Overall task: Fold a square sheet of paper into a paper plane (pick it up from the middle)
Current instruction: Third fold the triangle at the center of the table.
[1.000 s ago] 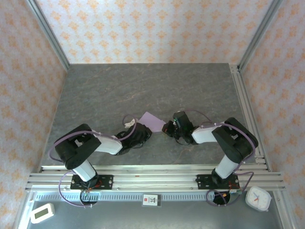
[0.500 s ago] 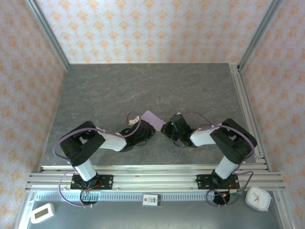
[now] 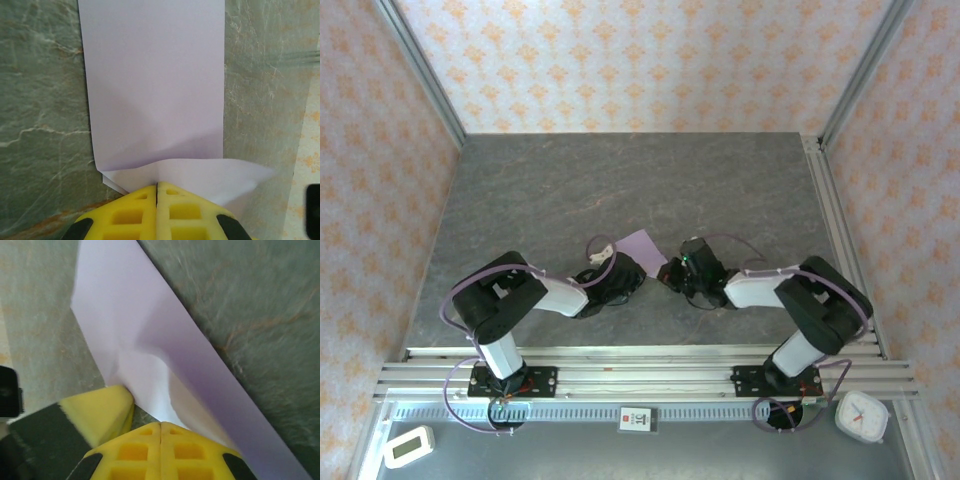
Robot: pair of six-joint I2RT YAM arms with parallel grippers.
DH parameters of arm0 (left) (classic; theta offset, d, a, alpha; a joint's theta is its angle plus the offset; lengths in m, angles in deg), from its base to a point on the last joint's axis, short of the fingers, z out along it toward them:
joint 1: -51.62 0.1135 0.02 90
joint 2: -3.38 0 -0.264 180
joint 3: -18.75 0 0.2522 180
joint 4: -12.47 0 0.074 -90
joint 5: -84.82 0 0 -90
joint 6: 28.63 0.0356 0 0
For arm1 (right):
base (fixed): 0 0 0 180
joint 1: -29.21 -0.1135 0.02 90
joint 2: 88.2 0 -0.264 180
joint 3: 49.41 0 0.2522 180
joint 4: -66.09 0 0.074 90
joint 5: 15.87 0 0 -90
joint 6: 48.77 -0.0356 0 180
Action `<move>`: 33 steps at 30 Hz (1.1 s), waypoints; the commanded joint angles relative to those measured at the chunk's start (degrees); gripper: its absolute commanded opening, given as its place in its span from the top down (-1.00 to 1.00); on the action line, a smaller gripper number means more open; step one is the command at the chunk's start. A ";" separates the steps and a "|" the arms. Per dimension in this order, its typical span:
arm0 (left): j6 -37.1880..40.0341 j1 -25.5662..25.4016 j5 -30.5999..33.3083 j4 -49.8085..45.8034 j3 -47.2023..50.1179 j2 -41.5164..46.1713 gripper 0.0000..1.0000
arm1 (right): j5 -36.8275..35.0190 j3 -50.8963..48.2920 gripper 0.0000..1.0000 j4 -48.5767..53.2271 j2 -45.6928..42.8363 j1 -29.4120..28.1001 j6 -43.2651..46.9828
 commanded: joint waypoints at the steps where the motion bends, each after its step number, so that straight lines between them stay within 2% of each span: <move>1: 1.64 0.36 2.25 -4.87 0.67 1.78 1.00 | -1.53 1.91 1.00 5.75 -4.32 1.52 4.56; 7: 2.73 0.60 2.18 -6.05 -0.43 2.62 1.00 | 2.16 0.08 1.00 -0.04 -3.40 1.87 5.46; 17: 3.18 0.86 1.19 -4.90 -0.68 1.68 1.00 | 0.13 -6.16 1.00 -6.30 1.84 3.00 7.18; 26: 10.10 0.69 -2.51 -6.76 -5.97 3.63 1.00 | 2.16 -7.04 1.00 -4.62 2.18 3.36 9.94; 33: 13.30 0.81 -4.25 -7.86 -11.47 -1.29 1.00 | 2.61 -5.76 1.00 -3.39 3.33 3.36 11.06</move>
